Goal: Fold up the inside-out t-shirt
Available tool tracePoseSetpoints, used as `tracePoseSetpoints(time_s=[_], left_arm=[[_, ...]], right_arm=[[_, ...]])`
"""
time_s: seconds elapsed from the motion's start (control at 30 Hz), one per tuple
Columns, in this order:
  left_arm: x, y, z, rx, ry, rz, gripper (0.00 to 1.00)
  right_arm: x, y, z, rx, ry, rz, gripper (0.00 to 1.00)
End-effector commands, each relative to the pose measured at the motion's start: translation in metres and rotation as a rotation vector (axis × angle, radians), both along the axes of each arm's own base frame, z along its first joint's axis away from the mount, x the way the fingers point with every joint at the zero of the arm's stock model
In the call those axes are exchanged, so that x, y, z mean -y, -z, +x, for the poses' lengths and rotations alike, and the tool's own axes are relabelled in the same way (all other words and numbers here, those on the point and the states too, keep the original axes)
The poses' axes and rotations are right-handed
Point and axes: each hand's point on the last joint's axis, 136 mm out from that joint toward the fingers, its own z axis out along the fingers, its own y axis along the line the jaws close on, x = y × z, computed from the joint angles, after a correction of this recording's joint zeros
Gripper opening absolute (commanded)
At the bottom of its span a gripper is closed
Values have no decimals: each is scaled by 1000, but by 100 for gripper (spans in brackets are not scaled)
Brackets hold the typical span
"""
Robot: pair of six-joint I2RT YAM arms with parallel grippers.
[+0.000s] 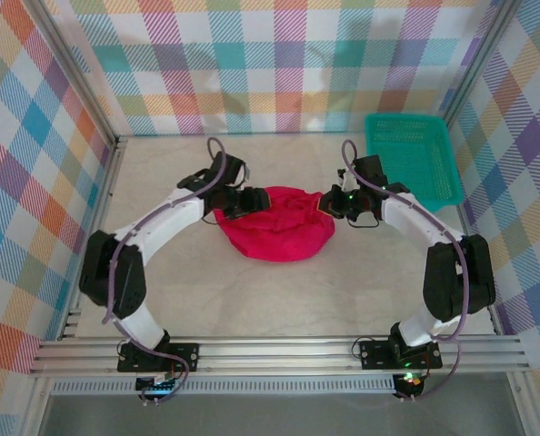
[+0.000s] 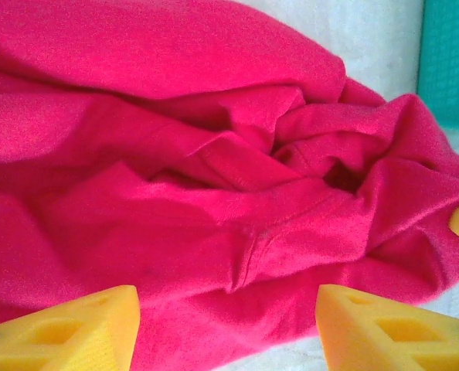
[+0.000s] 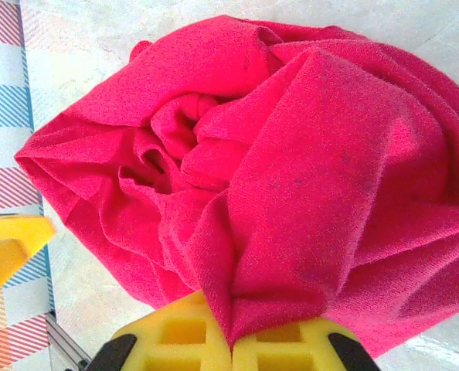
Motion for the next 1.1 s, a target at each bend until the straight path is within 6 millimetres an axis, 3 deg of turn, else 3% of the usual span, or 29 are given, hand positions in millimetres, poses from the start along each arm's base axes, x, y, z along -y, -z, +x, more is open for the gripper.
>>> tracePoseSetpoints(time_s=[0.0, 0.1, 0.17, 0.23, 0.3, 0.4, 0.63, 0.73, 0.8, 0.93, 1.07], left_arm=[[11, 31, 11, -45, 13, 57, 63], [11, 57, 29, -79, -5, 138, 63], [12, 68, 38, -94, -11, 171, 56], [12, 73, 44, -112, -15, 202, 31], [10, 64, 46, -115, -17, 221, 4], [1, 23, 47, -51, -44, 233, 0], [-18, -138, 32, 218, -97, 85, 0], [-21, -173, 20, 283, -95, 2, 0], [-19, -171, 16, 274, -82, -10, 0], [-14, -126, 17, 177, -60, 32, 29], [-9, -86, 25, 122, -50, 61, 42]], right_arm=[[-8, -22, 3, 60, -33, 29, 0], [-7, -28, 1, 72, -36, 32, 0], [-6, -31, 0, 78, -36, 31, 0], [-5, -32, -2, 82, -36, 23, 0], [-3, -33, -3, 87, -35, 8, 0], [2, -30, -2, 95, -27, -21, 0], [14, -4, 8, 68, -1, -126, 0], [14, 3, 10, 49, -2, -131, 0], [10, 2, 9, 48, -8, -103, 0], [5, -5, 8, 54, -12, -68, 0], [4, -9, 6, 58, -20, -58, 0]])
